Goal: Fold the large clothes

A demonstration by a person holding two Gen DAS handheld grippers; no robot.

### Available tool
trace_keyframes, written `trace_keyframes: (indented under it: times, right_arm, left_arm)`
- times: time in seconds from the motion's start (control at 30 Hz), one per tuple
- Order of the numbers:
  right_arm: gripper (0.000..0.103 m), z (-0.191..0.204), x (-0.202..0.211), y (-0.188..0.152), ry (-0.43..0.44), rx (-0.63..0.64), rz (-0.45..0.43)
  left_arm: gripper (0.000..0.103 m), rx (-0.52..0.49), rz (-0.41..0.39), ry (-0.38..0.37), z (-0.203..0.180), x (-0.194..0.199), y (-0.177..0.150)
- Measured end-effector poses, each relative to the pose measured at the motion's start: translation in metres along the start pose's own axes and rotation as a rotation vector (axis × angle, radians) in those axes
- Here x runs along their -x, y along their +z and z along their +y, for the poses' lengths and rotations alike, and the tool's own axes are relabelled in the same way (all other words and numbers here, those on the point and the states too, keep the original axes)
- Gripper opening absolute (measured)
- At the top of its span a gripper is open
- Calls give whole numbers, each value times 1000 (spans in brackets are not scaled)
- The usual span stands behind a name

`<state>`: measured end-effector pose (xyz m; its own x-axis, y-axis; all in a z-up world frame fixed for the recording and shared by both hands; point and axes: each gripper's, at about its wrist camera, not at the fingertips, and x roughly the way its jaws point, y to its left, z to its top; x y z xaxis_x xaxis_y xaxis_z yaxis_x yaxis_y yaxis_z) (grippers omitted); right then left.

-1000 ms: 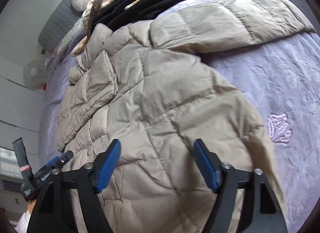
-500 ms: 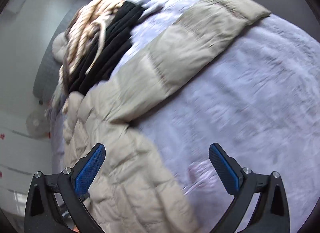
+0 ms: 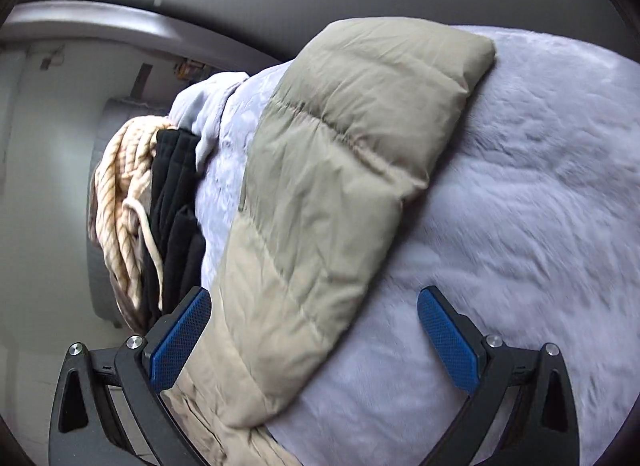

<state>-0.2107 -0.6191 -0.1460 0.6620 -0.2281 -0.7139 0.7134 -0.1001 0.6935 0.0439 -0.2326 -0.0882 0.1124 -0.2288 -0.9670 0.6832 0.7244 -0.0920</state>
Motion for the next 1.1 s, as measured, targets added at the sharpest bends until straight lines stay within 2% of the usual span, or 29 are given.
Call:
trace_keyframes:
  times: [0.13, 0.23, 0.27, 0.3, 0.33, 0.4, 0.47, 0.67, 0.8, 0.93, 1.1]
  right_arm:
    - [103, 2, -18, 12, 38, -46, 1]
    - [99, 7, -27, 18, 74, -88, 6]
    - [87, 7, -29, 19, 86, -105, 13]
    - [66, 7, -33, 20, 91, -126, 29]
    - [57, 5, -34, 20, 95, -144, 40]
    - [22, 4, -41, 19, 134, -189, 65]
    - [11, 10, -42, 15, 157, -175, 71]
    - [9, 52, -29, 0, 202, -43, 80]
    - [9, 103, -21, -22, 219, 120, 107]
    - [9, 166, -23, -66, 245, 311, 154]
    - [9, 246, -31, -148, 239, 645, 188]
  left_arm:
    - [102, -24, -5, 5, -14, -4, 6]
    - [102, -51, -7, 19, -21, -4, 7]
    - [102, -57, -6, 23, -22, -5, 8]
    - [102, -60, -6, 26, -23, -6, 9]
    - [102, -61, -5, 29, -23, -5, 10]
    - [102, -60, -8, 34, -23, -5, 11]
    - [102, -55, -13, 43, -21, -4, 14]
    - [102, -17, -24, 56, -1, 4, 10]
    - [102, 15, -34, 73, 16, 10, 9]
    - [102, 52, -44, 75, 34, 14, 11]
    - [102, 78, -45, 82, 61, 17, 7]
